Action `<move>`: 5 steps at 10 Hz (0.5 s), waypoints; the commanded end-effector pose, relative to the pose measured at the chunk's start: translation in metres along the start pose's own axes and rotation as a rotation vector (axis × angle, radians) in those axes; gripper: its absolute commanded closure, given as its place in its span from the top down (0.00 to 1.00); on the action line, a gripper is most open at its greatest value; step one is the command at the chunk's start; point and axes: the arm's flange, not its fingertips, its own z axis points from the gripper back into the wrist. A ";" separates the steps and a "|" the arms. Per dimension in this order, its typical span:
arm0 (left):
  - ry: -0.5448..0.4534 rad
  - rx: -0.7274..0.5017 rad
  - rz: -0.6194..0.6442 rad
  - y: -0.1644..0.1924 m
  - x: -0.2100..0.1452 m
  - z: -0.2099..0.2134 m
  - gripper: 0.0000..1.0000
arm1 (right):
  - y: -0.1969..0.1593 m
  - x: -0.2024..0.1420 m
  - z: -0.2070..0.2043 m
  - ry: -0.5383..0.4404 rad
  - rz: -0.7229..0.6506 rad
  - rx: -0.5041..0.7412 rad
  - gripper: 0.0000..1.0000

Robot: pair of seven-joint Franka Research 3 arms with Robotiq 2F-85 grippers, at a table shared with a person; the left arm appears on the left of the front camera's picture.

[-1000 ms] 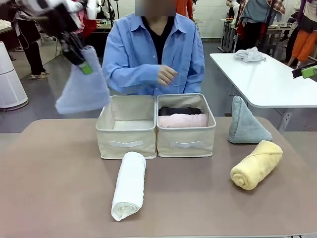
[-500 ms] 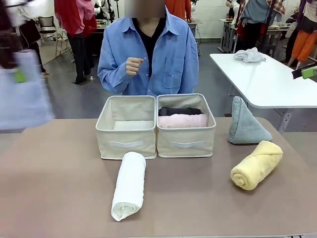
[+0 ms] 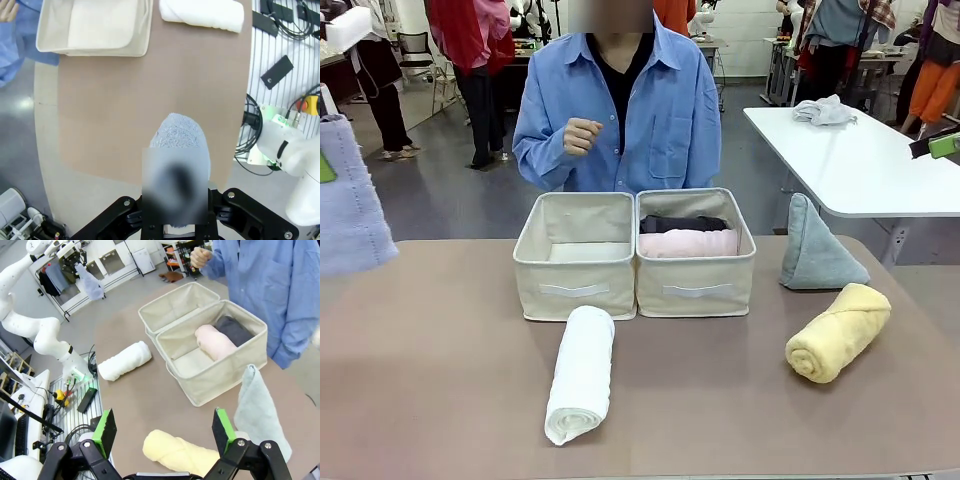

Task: Sort the towels based on their folding style.
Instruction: Pick up one triangle-folded towel and place it in the left Fabric basket.

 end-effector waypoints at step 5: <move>-0.013 -0.064 -0.048 0.040 0.024 -0.021 0.19 | 0.001 0.001 0.000 -0.011 0.001 0.007 1.00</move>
